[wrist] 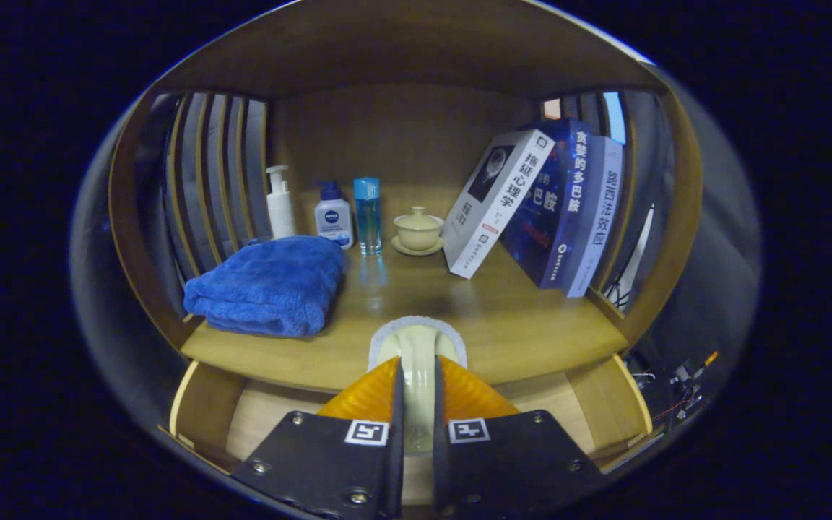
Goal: Pull open the drawer, take out the items inside it, and place them on the countertop above the cabinet.
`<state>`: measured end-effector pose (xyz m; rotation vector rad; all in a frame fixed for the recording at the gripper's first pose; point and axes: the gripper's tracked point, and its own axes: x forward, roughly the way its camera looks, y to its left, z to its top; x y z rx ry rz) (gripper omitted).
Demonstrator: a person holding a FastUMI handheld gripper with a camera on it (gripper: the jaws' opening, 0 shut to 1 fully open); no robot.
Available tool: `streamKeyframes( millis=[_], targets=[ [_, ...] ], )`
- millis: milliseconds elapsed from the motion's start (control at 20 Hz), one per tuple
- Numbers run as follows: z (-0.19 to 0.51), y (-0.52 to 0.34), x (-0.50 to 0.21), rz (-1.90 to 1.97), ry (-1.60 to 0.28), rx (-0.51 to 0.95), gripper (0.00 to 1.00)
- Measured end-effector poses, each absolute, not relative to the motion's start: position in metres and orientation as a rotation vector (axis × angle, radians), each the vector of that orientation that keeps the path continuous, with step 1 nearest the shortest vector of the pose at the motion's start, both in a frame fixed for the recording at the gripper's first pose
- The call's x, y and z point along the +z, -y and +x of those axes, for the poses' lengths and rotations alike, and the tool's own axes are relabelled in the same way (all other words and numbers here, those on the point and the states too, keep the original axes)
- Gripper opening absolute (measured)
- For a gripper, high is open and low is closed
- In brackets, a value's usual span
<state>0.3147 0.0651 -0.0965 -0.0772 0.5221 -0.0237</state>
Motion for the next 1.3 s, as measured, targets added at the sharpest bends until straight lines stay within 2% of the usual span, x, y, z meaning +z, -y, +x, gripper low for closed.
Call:
streamKeyframes(
  millis=[350, 450, 650, 700, 750, 900, 1100, 1250, 1300],
  targets=[
    [0.356, -0.06, -0.1, -0.079, -0.512, -0.007, 0.16],
    [0.372, -0.065, -0.1, -0.059, -0.48, 0.01, 0.2],
    [0.39, -0.068, -0.111, -0.034, -0.491, 0.023, 0.21],
    [0.395, -0.068, -0.102, -0.014, -0.446, 0.025, 0.26],
    [0.399, -0.071, -0.109, -0.018, -0.451, 0.025, 0.27],
    [0.398, -0.066, -0.104, -0.055, -0.433, 0.015, 0.27],
    [0.381, -0.07, -0.086, -0.075, -0.392, 0.036, 0.63],
    [0.357, -0.073, -0.061, -0.069, -0.304, 0.042, 0.74],
    [0.345, -0.073, -0.053, -0.067, -0.267, 0.049, 0.74]
  ],
)
